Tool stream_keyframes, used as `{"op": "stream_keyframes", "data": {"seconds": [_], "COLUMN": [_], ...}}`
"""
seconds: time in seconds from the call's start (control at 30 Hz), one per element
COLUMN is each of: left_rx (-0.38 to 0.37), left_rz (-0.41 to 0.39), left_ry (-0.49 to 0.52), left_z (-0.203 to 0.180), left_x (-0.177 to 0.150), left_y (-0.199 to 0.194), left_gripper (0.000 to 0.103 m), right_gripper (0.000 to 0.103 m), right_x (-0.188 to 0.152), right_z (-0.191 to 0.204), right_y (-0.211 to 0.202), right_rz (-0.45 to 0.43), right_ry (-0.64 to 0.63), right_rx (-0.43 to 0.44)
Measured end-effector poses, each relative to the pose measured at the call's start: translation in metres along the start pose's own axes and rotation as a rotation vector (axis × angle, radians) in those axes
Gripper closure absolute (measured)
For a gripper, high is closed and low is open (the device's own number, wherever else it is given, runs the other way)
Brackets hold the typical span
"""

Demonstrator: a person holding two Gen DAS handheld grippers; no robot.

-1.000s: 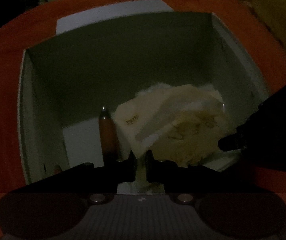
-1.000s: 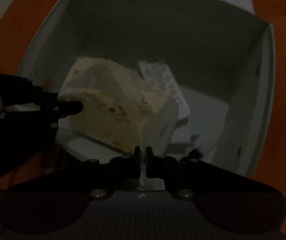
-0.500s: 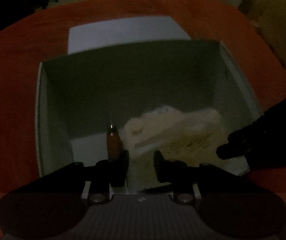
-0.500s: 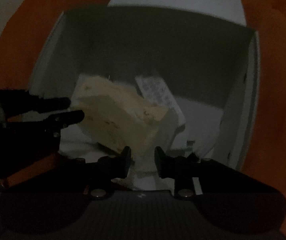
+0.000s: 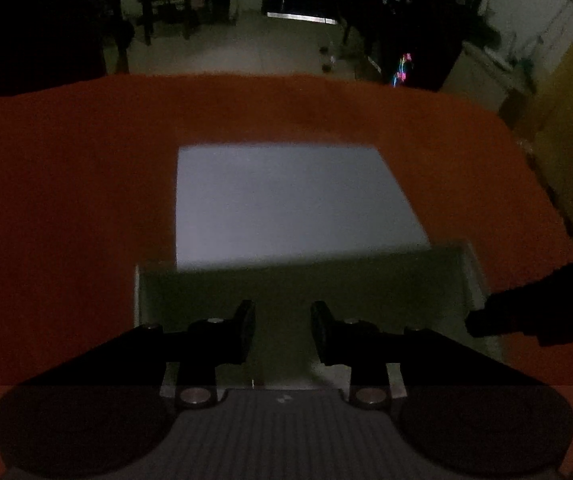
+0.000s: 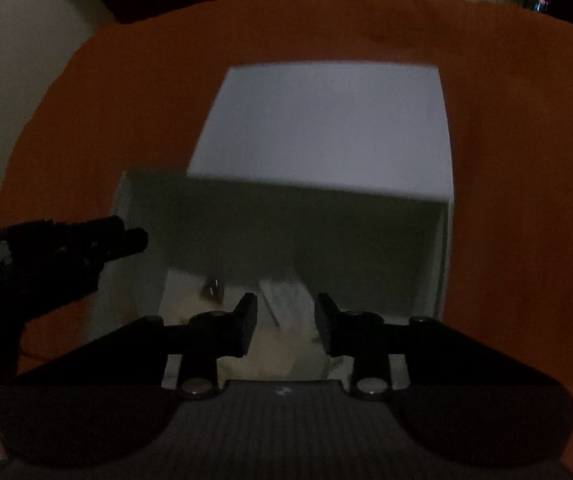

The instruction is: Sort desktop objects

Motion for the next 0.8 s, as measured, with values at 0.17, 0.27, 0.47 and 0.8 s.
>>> {"op": "stream_keyframes", "data": {"seconds": [0.17, 0.27, 0.47, 0.8], "left_rx": [0.005, 0.014, 0.021, 0.054], "left_rz": [-0.047, -0.041, -0.035, 0.073], "left_ry": [0.01, -0.002, -0.082, -0.13], "left_z": [0.011, 0.027, 0.077, 0.114], "left_x": [0.036, 0.054, 0.076, 0.058], "left_y": [0.021, 0.044, 0.092, 0.167], "left_gripper": [0.069, 0.069, 0.058, 0.058], "right_gripper": [0.065, 0.053, 0.043, 0.041], "right_x": [0.037, 0.064, 0.108, 0.136], "right_z": [-0.015, -0.03, -0.076, -0.137], "right_y": [0.009, 0.016, 0.051, 0.112], "right_rz": [-0.04, -0.063, -0.103, -0.05], "right_ry": [0.008, 0.009, -0.001, 0.026], "right_rx": [-0.031, -0.028, -0.027, -0.095]}}
Point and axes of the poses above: each gripper's, at about its wrist camera, not at the fingertips, and y roughly the way its jaws point, z to its left, x to its top, the point moved 3 cm from there along y, roughly the way its jaws point, and after that the axes turned 15 degrees about -z, right-handed, at the moved point
